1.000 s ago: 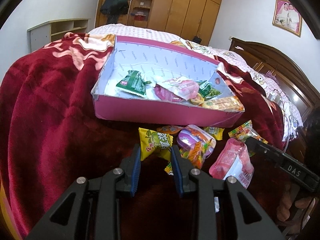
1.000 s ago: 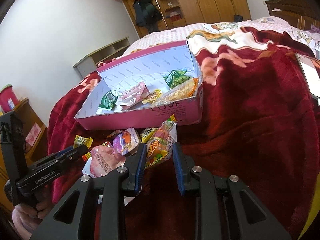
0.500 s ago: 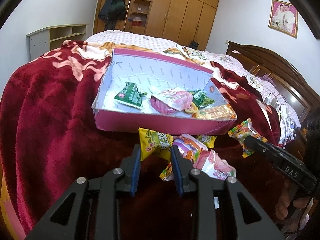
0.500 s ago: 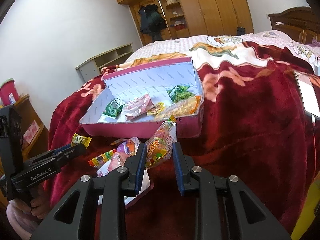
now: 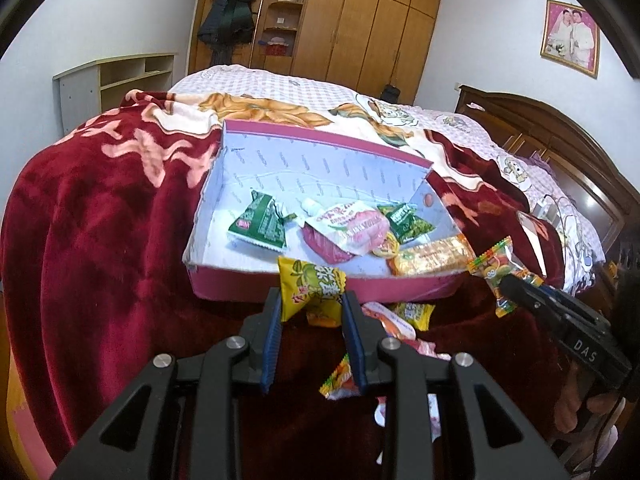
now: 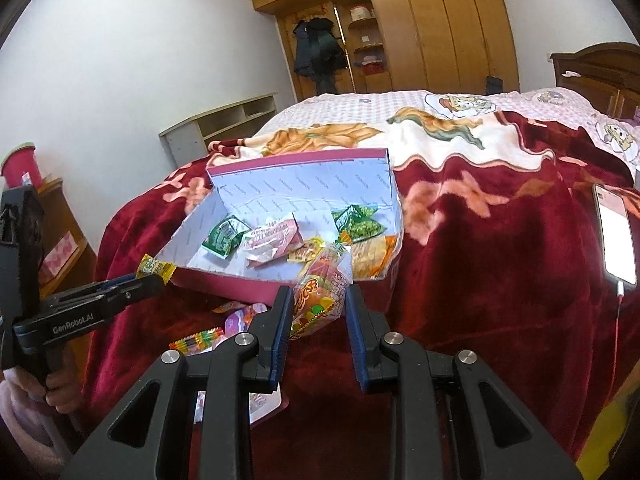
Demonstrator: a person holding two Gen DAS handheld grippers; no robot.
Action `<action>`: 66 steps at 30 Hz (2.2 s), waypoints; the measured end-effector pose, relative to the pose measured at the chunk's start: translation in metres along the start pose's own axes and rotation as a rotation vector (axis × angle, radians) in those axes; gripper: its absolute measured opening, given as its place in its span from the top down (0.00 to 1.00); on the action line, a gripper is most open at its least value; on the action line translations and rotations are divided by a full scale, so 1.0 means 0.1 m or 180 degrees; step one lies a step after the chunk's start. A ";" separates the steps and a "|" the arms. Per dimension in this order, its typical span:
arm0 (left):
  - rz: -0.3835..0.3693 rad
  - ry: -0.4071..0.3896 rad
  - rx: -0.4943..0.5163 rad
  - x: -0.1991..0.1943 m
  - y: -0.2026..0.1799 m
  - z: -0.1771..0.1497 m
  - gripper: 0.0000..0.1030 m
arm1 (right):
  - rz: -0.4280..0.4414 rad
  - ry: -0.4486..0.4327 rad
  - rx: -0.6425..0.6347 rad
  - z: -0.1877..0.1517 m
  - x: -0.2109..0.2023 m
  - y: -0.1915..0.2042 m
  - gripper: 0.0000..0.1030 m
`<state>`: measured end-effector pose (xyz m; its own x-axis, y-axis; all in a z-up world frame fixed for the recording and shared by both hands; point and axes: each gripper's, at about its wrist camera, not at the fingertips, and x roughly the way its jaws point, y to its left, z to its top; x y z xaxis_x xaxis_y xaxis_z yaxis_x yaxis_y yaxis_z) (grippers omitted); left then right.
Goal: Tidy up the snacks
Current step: 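Carry the yellow packet in the left gripper while the right carries the candy bag over the box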
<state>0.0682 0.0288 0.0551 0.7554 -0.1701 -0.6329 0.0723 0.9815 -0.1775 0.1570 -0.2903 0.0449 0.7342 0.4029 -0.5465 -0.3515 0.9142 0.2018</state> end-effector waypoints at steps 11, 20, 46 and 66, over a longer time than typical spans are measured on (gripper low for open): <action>0.0101 -0.0042 0.0005 0.17 0.02 0.24 0.71 | 0.0015 0.0010 -0.0078 0.19 0.15 -0.06 0.73; 0.0147 -0.0132 0.0054 0.26 0.06 0.43 0.71 | -0.0011 0.0023 -0.0144 0.33 0.28 -0.03 0.73; 0.0330 -0.0133 0.0165 0.90 0.07 0.83 0.71 | -0.0158 0.0085 -0.0252 0.73 0.88 -0.01 0.73; 0.0426 0.0066 0.0038 1.27 0.21 0.82 0.70 | -0.0333 0.0231 -0.0304 0.76 1.32 -0.07 0.73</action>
<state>0.2193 0.0349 0.0329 0.7451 -0.0391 -0.6658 -0.0205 0.9965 -0.0815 0.3006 -0.2400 0.0326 0.7269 0.2983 -0.6185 -0.3315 0.9413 0.0643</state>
